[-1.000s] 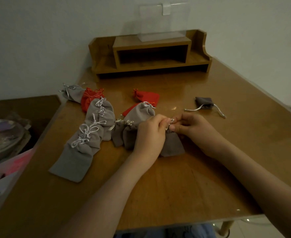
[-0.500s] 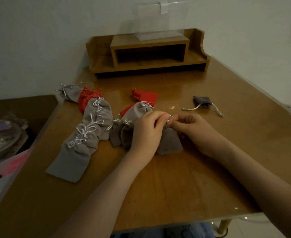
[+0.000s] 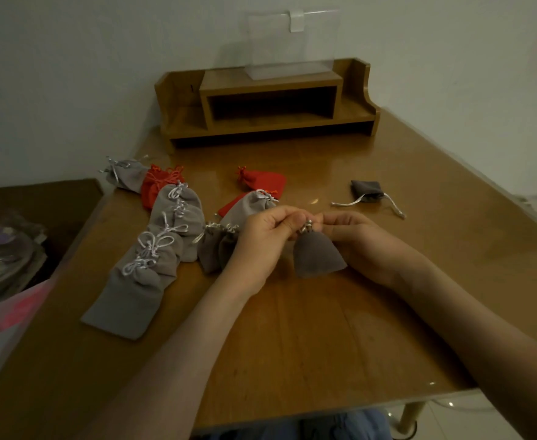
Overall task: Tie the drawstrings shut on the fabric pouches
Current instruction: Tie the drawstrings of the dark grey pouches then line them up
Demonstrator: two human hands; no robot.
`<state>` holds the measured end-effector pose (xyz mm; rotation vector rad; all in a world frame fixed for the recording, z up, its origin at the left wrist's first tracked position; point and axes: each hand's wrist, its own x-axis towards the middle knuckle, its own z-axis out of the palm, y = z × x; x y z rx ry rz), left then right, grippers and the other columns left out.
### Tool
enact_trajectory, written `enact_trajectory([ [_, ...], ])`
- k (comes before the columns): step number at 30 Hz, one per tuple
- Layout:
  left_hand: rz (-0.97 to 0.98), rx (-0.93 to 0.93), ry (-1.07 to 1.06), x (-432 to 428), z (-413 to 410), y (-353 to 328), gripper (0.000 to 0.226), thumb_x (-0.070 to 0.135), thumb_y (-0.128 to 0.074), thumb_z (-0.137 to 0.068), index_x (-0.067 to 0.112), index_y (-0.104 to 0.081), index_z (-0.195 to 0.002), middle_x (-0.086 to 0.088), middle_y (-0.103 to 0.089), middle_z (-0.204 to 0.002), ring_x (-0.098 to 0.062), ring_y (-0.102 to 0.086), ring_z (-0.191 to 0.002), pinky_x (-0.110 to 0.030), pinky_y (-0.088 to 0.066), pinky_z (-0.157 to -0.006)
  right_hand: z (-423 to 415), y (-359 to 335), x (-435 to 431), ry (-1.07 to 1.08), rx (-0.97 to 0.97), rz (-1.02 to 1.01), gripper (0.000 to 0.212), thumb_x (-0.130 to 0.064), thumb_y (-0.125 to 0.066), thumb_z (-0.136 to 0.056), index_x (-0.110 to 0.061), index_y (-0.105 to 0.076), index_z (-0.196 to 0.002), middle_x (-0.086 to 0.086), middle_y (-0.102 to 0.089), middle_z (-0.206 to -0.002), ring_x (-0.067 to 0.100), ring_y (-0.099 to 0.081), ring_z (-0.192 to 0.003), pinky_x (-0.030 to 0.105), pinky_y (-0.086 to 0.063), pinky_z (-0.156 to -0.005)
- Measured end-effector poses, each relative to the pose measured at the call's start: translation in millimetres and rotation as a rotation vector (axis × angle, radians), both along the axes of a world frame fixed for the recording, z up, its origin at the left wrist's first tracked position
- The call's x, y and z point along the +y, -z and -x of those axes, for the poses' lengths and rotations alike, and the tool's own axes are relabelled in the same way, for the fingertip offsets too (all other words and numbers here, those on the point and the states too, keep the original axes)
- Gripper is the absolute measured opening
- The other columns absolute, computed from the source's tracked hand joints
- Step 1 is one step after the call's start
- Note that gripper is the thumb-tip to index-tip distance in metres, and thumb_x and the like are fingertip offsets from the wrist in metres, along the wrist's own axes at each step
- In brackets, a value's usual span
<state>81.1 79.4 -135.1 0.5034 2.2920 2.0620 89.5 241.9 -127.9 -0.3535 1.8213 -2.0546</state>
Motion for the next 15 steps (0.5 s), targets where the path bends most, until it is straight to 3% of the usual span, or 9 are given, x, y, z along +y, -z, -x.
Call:
enact_trajectory([
  [2,0.000,0.009,0.020,-1.7,-0.2,-0.6,0.020,0.017,-0.054,-0.094,0.023,-0.071,-0.086,0.014,-0.068,-0.081,0.005,-0.059,-0.076,-0.012,-0.044,-0.069,-0.6,-0.6,-0.8,-0.001,-0.013,-0.012,0.033,-0.018,-0.056,-0.080,0.002,-0.055,-0.106,0.016,-0.057,-0.091,0.021,-0.054,-0.077,0.028,-0.043,-0.068],
  [5,-0.007,-0.007,0.064,-2.9,-1.7,-2.7,0.020,0.016,-0.054,-0.094,0.022,-0.071,-0.086,0.017,-0.069,-0.079,0.006,-0.060,-0.078,-0.011,-0.044,-0.071,-0.4,1.6,-0.1,0.015,0.001,-0.030,0.025,-0.018,-0.061,-0.084,0.002,-0.056,-0.098,0.004,-0.064,-0.079,0.012,-0.059,-0.068,0.020,-0.047,-0.061],
  [10,0.026,-0.024,0.101,-4.8,-3.9,-5.0,0.019,0.010,-0.054,-0.094,0.020,-0.070,-0.089,0.014,-0.072,-0.085,0.006,-0.063,-0.084,-0.011,-0.045,-0.074,-2.9,0.9,-5.3,0.073,0.024,-0.112,0.023,-0.024,-0.050,-0.083,-0.006,-0.057,-0.095,0.007,-0.059,-0.082,0.014,-0.053,-0.071,0.023,-0.042,-0.062],
  [15,0.130,0.031,0.033,-4.3,-2.2,-0.1,0.016,0.018,-0.057,-0.094,0.026,-0.070,-0.094,0.008,-0.071,-0.099,-0.007,-0.063,-0.101,-0.029,-0.050,-0.091,-0.5,4.2,-5.7,0.122,0.004,-0.114,0.035,-0.014,-0.045,-0.092,0.011,-0.051,-0.115,0.015,-0.053,-0.093,0.019,-0.049,-0.076,0.025,-0.040,-0.063],
])
